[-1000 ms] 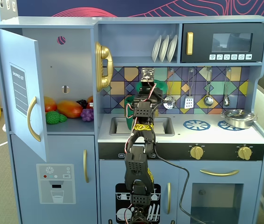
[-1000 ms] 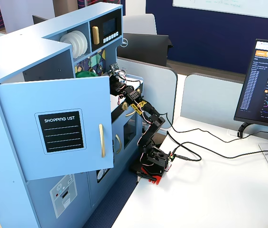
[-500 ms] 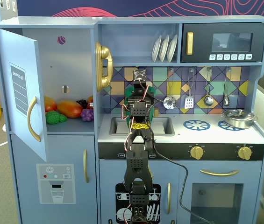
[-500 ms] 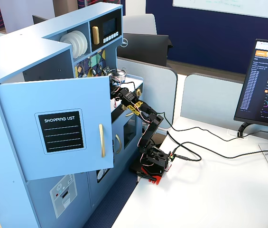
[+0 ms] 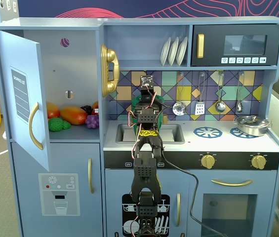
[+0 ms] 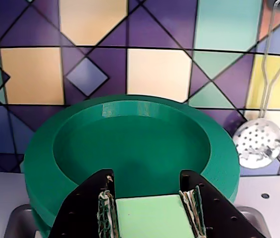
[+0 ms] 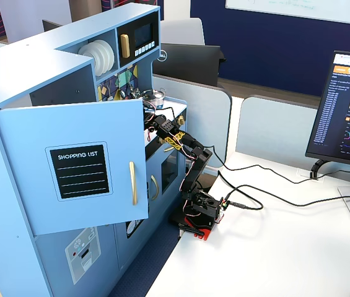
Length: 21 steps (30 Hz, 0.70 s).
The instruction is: Pick up the lid from the counter and put it on the green recipient
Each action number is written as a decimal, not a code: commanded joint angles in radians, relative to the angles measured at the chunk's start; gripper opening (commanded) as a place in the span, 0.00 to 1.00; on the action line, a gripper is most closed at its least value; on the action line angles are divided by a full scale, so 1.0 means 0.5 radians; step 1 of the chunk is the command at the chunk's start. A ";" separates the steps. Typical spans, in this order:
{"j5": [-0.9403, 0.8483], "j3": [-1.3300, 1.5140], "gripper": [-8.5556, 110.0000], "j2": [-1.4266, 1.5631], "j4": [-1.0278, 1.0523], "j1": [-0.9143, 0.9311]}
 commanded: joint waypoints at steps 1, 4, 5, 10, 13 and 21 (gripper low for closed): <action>-0.031 -0.160 0.07 0.009 0.003 -0.028; -0.046 -0.126 0.07 0.021 0.003 -0.031; -0.052 -0.114 0.07 0.028 0.006 -0.031; -0.074 -0.083 0.07 0.037 0.006 -0.012; -0.074 -0.083 0.07 0.034 0.012 -0.006; -0.092 0.000 0.07 0.089 0.049 0.000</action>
